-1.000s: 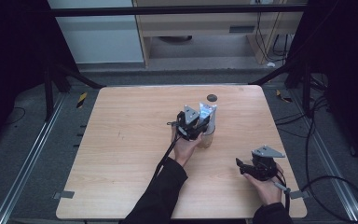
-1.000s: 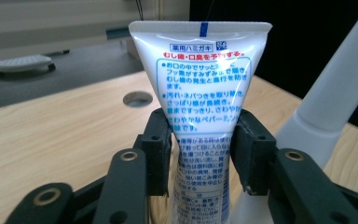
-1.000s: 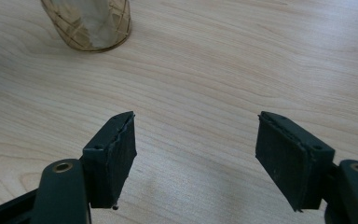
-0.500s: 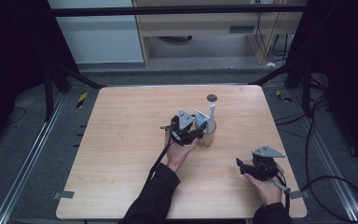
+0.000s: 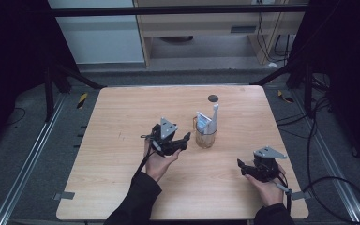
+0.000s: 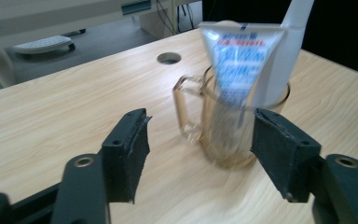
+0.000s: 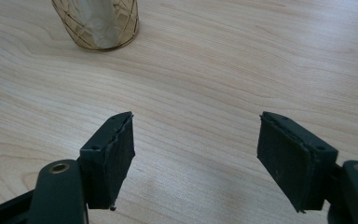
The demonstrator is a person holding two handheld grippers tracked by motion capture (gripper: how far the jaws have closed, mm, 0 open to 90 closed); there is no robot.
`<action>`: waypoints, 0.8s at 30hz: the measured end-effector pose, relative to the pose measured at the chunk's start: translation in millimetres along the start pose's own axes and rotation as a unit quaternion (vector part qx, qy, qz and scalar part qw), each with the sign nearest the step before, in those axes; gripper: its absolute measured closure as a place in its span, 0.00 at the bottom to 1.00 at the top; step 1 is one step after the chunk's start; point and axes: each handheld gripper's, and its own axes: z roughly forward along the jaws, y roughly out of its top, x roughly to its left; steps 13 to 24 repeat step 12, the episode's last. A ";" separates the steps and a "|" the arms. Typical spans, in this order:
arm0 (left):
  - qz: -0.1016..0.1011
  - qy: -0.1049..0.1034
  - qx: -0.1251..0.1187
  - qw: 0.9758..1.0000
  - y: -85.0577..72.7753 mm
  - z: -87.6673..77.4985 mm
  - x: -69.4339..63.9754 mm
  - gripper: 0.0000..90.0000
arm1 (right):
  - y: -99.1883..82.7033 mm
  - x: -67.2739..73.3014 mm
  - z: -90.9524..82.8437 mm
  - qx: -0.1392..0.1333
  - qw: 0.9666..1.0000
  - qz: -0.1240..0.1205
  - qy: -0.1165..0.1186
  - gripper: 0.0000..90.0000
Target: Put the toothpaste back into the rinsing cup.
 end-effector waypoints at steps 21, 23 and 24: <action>-0.026 0.009 0.046 0.999 -69.1 -53.8 54.0 0.29 | -3.0 -2.0 2.0 0.007 1.000 0.016 -0.006 0.22; -0.026 0.009 0.046 0.999 -69.1 -53.8 54.0 0.29 | -3.0 -2.0 2.0 0.007 1.000 0.016 -0.006 0.22; -0.026 0.009 0.046 0.999 -69.1 -53.8 54.0 0.29 | -3.0 -2.0 2.0 0.007 1.000 0.016 -0.006 0.22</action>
